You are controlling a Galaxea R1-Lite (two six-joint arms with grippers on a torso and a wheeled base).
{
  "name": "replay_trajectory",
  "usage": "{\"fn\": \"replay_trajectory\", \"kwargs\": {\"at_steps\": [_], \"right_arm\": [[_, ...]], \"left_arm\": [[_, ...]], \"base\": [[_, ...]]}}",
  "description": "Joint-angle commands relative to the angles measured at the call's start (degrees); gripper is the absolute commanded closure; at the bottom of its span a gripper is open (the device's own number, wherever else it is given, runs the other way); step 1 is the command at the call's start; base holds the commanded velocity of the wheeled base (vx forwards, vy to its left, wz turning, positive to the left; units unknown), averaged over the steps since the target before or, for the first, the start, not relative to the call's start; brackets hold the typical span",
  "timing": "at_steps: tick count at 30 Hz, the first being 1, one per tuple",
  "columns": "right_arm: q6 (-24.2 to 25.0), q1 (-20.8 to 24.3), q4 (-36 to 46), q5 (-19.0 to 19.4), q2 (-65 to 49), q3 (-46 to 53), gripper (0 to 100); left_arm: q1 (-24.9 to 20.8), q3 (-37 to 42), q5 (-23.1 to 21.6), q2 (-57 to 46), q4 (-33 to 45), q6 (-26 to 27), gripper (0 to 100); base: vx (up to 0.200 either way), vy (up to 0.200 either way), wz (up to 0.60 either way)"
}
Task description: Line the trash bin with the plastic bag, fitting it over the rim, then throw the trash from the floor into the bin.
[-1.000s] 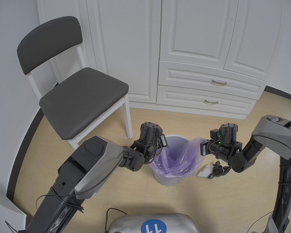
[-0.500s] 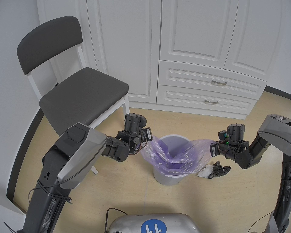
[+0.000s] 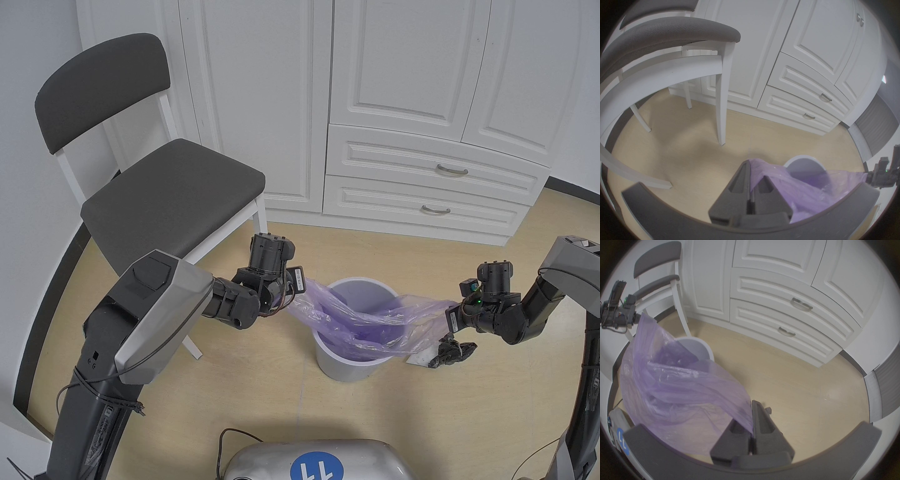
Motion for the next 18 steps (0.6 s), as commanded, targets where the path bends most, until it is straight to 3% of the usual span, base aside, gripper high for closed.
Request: {"fn": "replay_trajectory", "kwargs": {"at_steps": [1,9,18], "right_arm": [[-0.54,-0.99,1.05,-0.01,-0.06,0.04,100],[-3.18,-0.99,2.10,-0.01,-0.59,1.71,100],[-11.62,0.50,2.19,0.08,-8.24,10.24,100]], "left_arm": [[0.65,0.54,0.23,0.04,0.08,1.27,100],[0.91,4.67,0.23,-0.66,-0.10,4.78,100],[0.83,15.57,-1.09,-5.76,-0.98,11.99,100]], "base": [[0.000,0.000,0.00],[0.000,0.000,0.00],[0.000,0.000,0.00]]}}
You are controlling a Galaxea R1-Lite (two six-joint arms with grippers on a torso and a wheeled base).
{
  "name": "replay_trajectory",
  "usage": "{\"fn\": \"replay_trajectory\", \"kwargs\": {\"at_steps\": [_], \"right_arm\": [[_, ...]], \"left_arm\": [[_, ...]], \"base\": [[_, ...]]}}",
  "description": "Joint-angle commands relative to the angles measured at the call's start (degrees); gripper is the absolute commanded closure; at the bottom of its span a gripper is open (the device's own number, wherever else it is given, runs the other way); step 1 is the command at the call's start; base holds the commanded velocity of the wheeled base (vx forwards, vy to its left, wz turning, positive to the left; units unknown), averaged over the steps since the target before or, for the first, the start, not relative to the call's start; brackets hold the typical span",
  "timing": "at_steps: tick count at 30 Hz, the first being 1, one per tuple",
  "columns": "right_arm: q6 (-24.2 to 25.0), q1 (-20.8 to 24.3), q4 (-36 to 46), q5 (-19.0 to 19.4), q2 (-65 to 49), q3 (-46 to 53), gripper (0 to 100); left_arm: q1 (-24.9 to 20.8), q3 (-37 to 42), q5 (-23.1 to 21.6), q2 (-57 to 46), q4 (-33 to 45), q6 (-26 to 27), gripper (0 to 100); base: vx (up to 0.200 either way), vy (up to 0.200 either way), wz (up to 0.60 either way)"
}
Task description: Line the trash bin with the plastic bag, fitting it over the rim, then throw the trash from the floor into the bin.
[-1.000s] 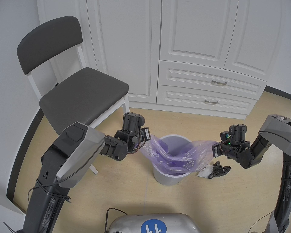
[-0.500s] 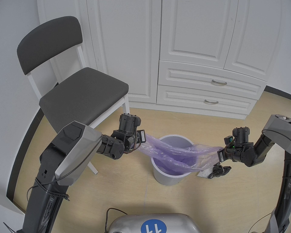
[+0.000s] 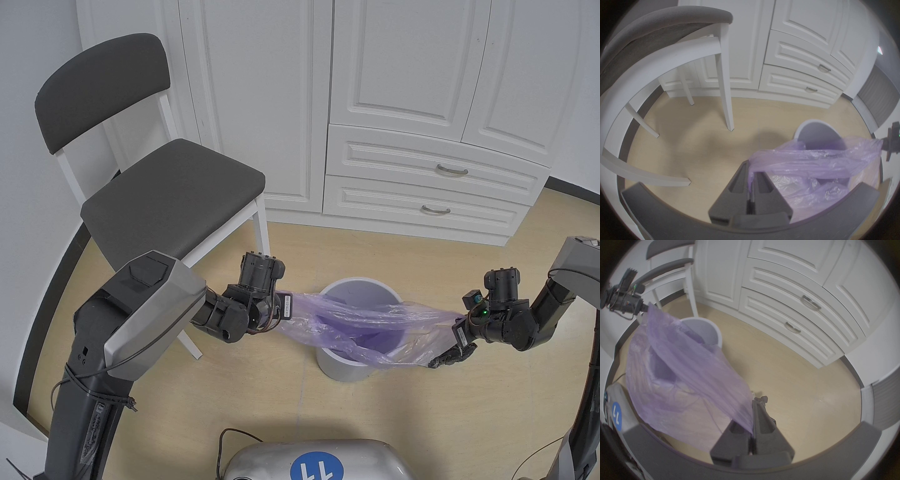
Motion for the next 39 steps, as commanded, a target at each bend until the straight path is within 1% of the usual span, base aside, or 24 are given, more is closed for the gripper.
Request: {"fn": "replay_trajectory", "kwargs": {"at_steps": [1,4,11,15,19,27,29,32,33,34,36,37,38,39], "right_arm": [[-3.48,0.93,0.04,0.03,-4.63,4.27,100],[-3.92,0.85,0.04,0.03,-4.19,4.53,100],[-4.18,0.85,0.66,-0.06,-6.21,5.50,100],[-5.76,0.67,2.59,0.03,-8.06,6.29,100],[-6.91,0.32,2.86,0.03,-8.32,6.73,100],[-8.14,0.14,3.03,0.12,-6.48,6.73,100],[-8.05,0.05,3.47,0.03,-3.49,4.97,100],[-7.43,0.14,3.38,-0.06,-1.73,3.57,100],[-6.91,0.14,2.95,-0.23,0.03,2.07,100],[-6.73,0.14,2.86,-0.23,0.20,1.81,100],[-3.65,0.58,2.77,-0.50,2.40,-0.48,100],[-2.69,0.67,2.77,-0.59,2.93,-1.09,100],[-0.31,0.85,2.68,-0.67,4.07,-2.50,100],[0.74,0.93,2.68,-0.67,4.42,-3.11,100]], "left_arm": [[-0.13,5.69,-1.11,-3.92,-0.55,2.73,100],[-0.39,8.06,-1.73,-5.15,-0.55,4.05,100],[-0.30,10.44,-1.81,-6.56,-0.55,5.89,100],[-0.39,12.19,-2.43,-7.44,-0.55,6.60,100],[-0.39,13.69,-2.61,-8.40,-0.64,7.83,100],[-1.27,14.13,-2.69,-7.26,-0.99,8.00,100],[-2.32,13.60,-2.61,-4.89,-1.35,7.83,100],[-2.67,12.81,-2.52,-2.87,-3.10,7.65,100],[-3.03,11.05,-2.08,-0.23,-5.56,7.39,100],[-3.11,10.79,-1.99,0.12,-5.92,7.39,100],[-3.11,8.15,-0.32,2.41,-7.94,7.21,100],[-3.20,7.62,0.12,2.58,-7.94,7.12,100],[-3.11,6.48,0.56,3.02,-8.11,6.95,100],[-3.11,5.95,0.56,3.20,-8.11,6.68,100]], "base": [[0.000,0.000,0.00],[0.000,0.000,0.00],[0.000,0.000,0.00],[0.000,0.000,0.00],[0.000,0.000,0.00],[0.000,0.000,0.00],[0.000,0.000,0.00],[0.000,0.000,0.00],[0.000,0.000,0.00],[0.000,0.000,0.00],[0.000,0.000,0.00],[0.000,0.000,0.00],[0.000,0.000,0.00],[0.000,0.000,0.00]]}}
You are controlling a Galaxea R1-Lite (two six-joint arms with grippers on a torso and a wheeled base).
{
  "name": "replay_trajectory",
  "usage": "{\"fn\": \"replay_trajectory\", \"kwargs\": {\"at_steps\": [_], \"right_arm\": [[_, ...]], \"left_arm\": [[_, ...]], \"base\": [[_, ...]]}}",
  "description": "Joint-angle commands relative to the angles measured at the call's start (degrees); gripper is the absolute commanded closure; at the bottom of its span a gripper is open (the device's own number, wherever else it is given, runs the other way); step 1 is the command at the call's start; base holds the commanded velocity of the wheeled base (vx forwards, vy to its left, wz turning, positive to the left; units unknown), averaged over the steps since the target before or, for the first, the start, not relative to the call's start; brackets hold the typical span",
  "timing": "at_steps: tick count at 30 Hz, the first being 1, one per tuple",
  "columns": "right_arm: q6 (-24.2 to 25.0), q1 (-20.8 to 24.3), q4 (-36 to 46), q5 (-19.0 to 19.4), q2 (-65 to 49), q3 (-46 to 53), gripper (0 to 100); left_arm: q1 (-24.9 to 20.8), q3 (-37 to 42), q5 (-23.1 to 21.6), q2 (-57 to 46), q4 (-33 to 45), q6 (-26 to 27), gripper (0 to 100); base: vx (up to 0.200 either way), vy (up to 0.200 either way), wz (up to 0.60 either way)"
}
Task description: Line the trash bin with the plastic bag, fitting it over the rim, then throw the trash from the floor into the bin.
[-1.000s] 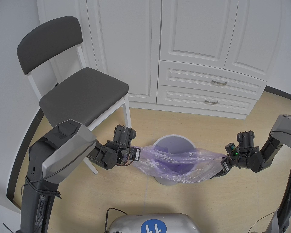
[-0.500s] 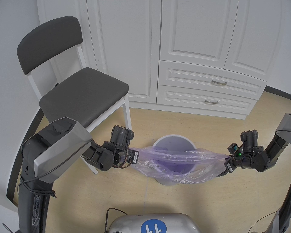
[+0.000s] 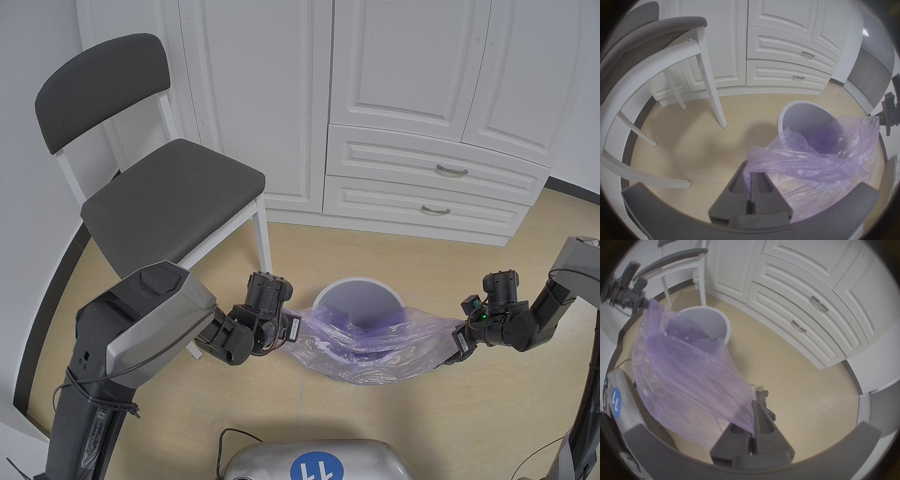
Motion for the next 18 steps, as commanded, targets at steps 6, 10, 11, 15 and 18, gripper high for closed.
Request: {"fn": "replay_trajectory", "kwargs": {"at_steps": [6,10,11,15,18], "right_arm": [[8.82,1.06,-0.18,-0.44,6.87,-7.61,100],[8.82,1.06,-0.18,-1.84,7.49,-7.87,100],[8.82,1.06,-0.18,-2.02,7.84,-7.87,100],[8.73,1.06,-0.18,-2.11,8.98,-8.49,100],[8.73,0.88,-0.27,-2.19,9.86,-9.02,100]], "left_arm": [[-0.29,-8.34,2.47,5.16,0.55,-4.96,100],[0.07,-9.66,4.14,5.78,0.63,-4.79,100],[0.24,-9.66,4.23,5.78,0.72,-4.70,100],[0.86,-9.75,4.14,5.86,2.13,-4.52,100],[1.21,-9.75,4.06,5.95,3.10,-4.52,100]], "base": [[0.000,0.000,0.00],[0.000,0.000,0.00],[0.000,0.000,0.00],[0.000,0.000,0.00],[0.000,0.000,0.00]]}}
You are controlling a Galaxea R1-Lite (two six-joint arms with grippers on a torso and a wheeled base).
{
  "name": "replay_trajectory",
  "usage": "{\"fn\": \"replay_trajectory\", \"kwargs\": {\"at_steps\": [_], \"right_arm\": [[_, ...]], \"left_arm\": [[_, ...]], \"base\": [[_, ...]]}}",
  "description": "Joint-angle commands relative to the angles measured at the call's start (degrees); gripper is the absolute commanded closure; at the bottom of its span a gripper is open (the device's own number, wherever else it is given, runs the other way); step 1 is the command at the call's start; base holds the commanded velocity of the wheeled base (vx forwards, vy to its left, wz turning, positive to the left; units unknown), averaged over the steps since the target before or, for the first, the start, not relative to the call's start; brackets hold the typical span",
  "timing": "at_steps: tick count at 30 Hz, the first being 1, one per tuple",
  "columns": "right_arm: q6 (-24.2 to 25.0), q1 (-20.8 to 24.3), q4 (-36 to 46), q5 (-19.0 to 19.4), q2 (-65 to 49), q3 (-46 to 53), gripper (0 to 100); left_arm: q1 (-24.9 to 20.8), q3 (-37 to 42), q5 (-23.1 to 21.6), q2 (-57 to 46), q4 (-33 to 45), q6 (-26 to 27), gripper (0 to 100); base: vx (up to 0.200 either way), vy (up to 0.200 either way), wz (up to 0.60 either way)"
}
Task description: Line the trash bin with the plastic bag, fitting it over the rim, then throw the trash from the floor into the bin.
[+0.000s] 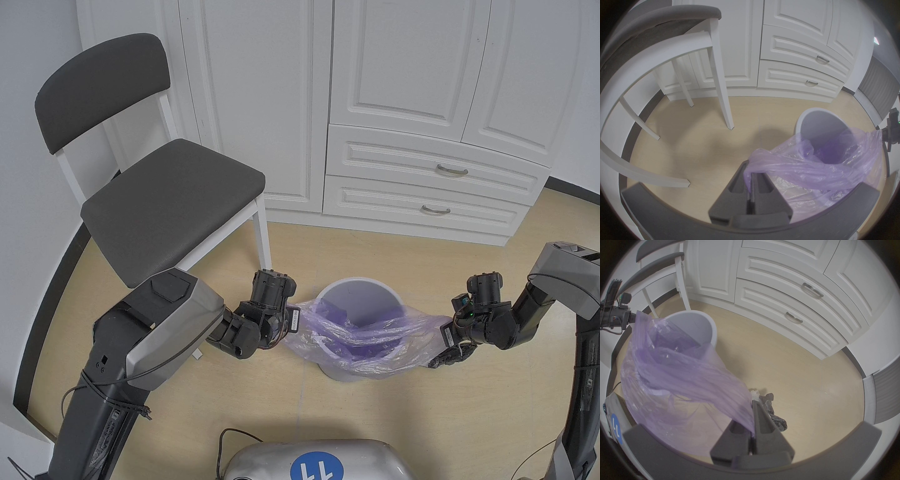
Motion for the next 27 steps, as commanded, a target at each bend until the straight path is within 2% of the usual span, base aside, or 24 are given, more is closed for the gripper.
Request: {"fn": "replay_trajectory", "kwargs": {"at_steps": [1,24,25,27], "right_arm": [[-0.06,-0.13,-0.09,-0.06,1.78,-0.65,100],[-0.06,-1.63,-0.09,0.56,3.01,-1.18,100],[0.29,-1.36,-0.09,0.82,2.75,-1.09,0],[0.29,-1.19,-0.09,0.91,2.04,-1.00,0]], "left_arm": [[0.42,-0.13,-0.08,0.49,0.41,-0.01,100],[1.47,-1.89,-0.43,1.72,0.50,0.78,100],[1.30,-1.80,-0.43,1.54,0.41,0.69,100],[0.94,-1.45,-0.43,1.19,0.33,0.43,100]], "base": [[0.000,0.000,0.00],[0.000,0.000,0.00],[0.000,0.000,0.00],[0.000,0.000,0.00]]}}
